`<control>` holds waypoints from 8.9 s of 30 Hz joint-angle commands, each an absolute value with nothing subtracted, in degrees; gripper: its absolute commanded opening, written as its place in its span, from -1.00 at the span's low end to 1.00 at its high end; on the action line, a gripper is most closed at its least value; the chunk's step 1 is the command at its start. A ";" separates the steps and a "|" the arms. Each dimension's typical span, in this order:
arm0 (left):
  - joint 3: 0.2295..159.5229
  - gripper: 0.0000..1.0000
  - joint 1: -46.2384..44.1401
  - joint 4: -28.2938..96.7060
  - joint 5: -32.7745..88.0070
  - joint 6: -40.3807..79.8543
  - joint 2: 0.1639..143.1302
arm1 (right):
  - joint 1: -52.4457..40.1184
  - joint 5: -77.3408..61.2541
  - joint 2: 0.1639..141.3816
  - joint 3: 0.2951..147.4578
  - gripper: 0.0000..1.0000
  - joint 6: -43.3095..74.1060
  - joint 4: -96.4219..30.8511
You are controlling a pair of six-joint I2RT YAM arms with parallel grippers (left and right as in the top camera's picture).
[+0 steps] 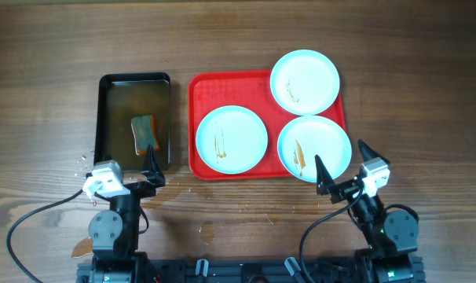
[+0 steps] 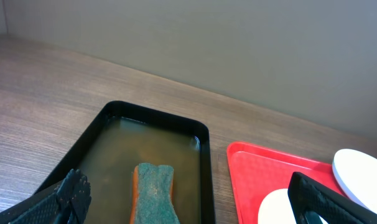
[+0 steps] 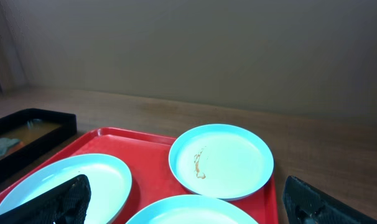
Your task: Clean dirty plates on tray and stack at the side
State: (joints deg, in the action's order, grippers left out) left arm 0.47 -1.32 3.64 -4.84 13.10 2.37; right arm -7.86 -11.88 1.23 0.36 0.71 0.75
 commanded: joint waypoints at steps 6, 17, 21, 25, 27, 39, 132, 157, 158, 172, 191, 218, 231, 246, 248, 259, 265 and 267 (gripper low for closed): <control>0.34 1.00 -0.84 3.49 -6.04 11.97 2.48 | -7.64 -9.82 1.56 0.30 1.00 0.01 0.80; 0.34 1.00 -0.84 3.49 -2.00 12.38 2.50 | -7.64 -17.96 1.56 0.32 1.00 0.16 1.74; 1.78 1.00 -0.84 4.78 6.85 12.40 3.53 | -7.64 -24.16 2.59 2.39 1.00 3.53 2.76; 11.03 1.00 -0.84 10.09 7.05 12.36 9.28 | -7.64 -27.14 9.76 8.71 1.00 4.64 2.76; 16.12 1.00 -0.84 13.04 7.07 12.36 13.21 | -7.64 -29.06 14.92 12.67 1.00 4.67 2.74; 61.60 1.00 -0.84 51.90 7.03 10.94 53.36 | -7.64 -43.33 71.68 66.37 1.00 4.67 -34.96; 77.34 -0.92 -20.51 36.12 14.85 17.89 118.50 | -22.33 -22.59 119.70 78.30 -0.91 27.62 -39.48; 77.69 -0.92 -24.82 34.04 5.76 27.29 118.52 | -22.31 -22.57 119.70 78.26 -0.91 28.51 -38.79; 77.69 -0.92 -24.82 34.06 13.63 27.27 118.52 | -22.31 -22.57 119.70 78.26 -0.91 28.51 -38.79; 77.69 -0.92 -21.15 41.58 -1.83 33.91 118.52 | -22.31 -22.57 119.70 78.26 -0.91 28.47 -38.85; 77.69 -0.92 -21.28 47.75 -13.98 38.39 118.52 | -22.31 -22.52 119.70 78.26 -0.91 28.45 -38.81; 84.49 -0.92 -12.32 63.22 -6.13 28.69 95.46 | -22.33 -22.35 119.70 78.26 -0.50 29.39 -35.31; 84.27 -0.92 -0.08 63.86 -6.13 28.67 95.68 | -22.70 -4.86 100.47 78.32 -0.91 25.89 -40.12; 84.23 -0.92 -0.10 63.51 -6.11 28.71 95.68 | -49.10 62.11 94.94 78.32 -0.91 20.18 -43.92; 84.23 -0.92 -0.10 63.51 -6.11 28.71 95.68 | -49.84 66.63 94.94 78.32 -0.91 17.54 -43.29; 84.23 -0.92 -0.10 63.53 -6.11 28.71 95.68 | -50.33 54.59 94.85 78.32 -0.92 18.68 -40.47; 84.23 -0.92 -0.10 63.53 -6.11 28.71 95.68 | -34.76 14.57 87.39 78.32 -0.92 21.39 -41.93; 84.23 -0.92 -0.10 63.55 -6.11 28.71 95.68 | -23.44 6.15 82.39 78.32 -0.92 21.15 -43.75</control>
